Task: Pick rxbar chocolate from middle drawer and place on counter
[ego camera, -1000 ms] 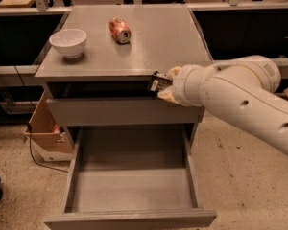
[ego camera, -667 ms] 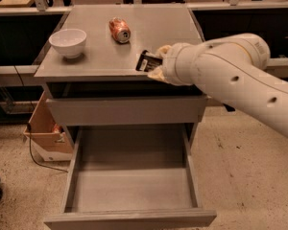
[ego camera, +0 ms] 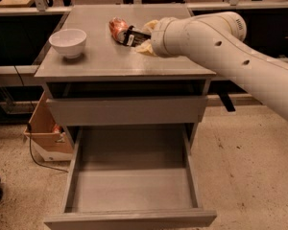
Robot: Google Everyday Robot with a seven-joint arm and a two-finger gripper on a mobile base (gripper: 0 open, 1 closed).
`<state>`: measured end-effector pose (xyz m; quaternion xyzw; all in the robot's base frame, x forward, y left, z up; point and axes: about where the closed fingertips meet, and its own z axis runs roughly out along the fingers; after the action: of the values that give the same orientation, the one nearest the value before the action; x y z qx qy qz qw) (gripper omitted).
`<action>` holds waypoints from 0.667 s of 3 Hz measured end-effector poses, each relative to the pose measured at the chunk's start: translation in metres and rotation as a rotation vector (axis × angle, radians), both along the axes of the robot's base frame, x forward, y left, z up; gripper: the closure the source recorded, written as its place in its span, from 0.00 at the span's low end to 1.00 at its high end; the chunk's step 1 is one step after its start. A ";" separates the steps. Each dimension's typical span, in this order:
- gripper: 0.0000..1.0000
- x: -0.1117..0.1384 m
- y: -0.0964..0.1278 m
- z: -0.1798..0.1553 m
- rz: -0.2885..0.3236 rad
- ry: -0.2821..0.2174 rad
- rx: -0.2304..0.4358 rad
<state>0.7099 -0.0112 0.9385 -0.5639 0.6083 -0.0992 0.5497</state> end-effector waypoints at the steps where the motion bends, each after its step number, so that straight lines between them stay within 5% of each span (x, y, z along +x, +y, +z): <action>1: 1.00 0.043 -0.003 -0.020 0.039 0.014 0.052; 2: 0.85 0.067 -0.015 -0.048 0.052 0.047 0.097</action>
Offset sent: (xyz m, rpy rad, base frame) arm 0.0961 -0.0401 -0.0844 0.1555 0.0926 0.0554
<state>0.7768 -0.0264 0.8907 -0.5542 0.6104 -0.0421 0.5643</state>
